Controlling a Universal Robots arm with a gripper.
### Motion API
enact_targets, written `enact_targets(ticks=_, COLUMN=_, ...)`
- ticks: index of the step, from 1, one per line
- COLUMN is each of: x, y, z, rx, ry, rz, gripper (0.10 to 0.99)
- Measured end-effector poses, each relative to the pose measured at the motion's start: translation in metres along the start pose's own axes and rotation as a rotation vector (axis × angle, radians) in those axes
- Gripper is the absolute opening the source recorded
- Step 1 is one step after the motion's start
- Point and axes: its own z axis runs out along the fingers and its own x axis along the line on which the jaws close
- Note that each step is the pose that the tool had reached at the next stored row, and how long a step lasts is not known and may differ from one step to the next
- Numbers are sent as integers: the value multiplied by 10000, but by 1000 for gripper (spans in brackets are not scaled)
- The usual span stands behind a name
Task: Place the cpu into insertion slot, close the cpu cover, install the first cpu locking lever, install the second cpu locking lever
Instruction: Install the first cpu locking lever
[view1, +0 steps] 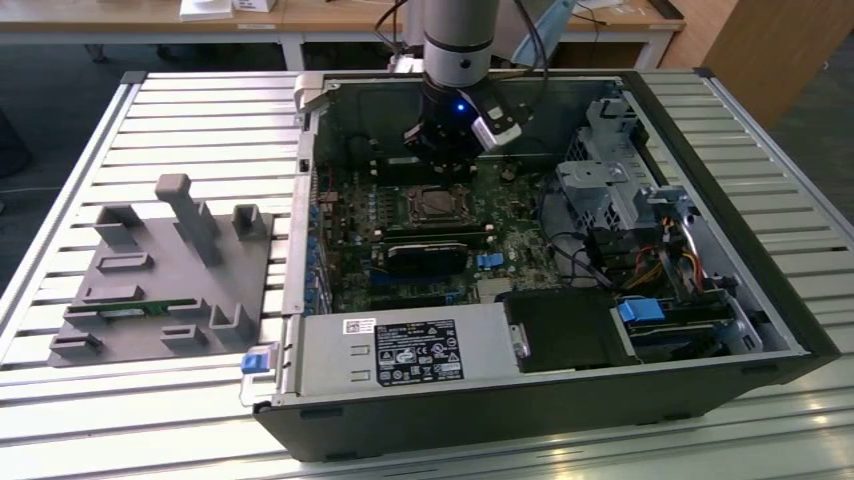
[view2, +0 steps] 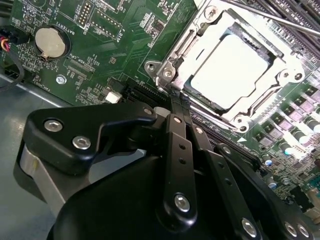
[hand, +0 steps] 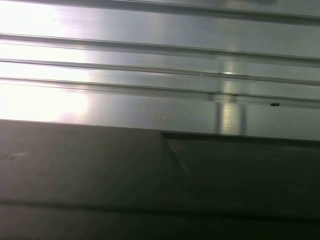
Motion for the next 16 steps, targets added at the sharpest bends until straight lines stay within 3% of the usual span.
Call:
enact_targets(ticks=3, x=-3, y=5, z=-12, rx=-18, ry=-12, rz=0, gripper=106)
enact_targets(ticks=9, x=-4, y=5, z=-135, rx=-5, ry=-2, rz=0, gripper=106)
enact_targets(ticks=16, x=-5, y=-19, z=-136, rx=-5, ry=4, rz=10, gripper=106)
